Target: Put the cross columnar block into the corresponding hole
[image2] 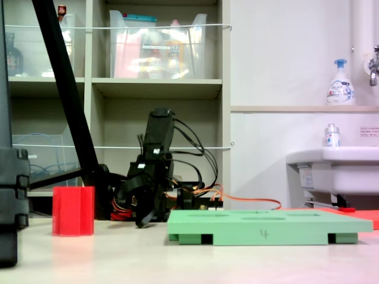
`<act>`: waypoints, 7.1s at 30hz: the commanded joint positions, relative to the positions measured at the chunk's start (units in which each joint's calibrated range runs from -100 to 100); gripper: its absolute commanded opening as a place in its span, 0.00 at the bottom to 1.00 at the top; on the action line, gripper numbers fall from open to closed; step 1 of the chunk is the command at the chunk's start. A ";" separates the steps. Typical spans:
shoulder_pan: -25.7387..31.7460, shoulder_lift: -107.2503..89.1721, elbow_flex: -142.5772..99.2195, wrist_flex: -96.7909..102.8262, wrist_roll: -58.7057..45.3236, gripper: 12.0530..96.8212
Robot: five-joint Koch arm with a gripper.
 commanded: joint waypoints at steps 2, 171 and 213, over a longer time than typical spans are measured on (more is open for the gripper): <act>-2.15 -0.41 -0.88 -4.75 12.01 0.41; -7.13 76.82 84.06 -45.39 11.48 0.40; -5.42 44.28 83.37 -54.73 14.85 0.37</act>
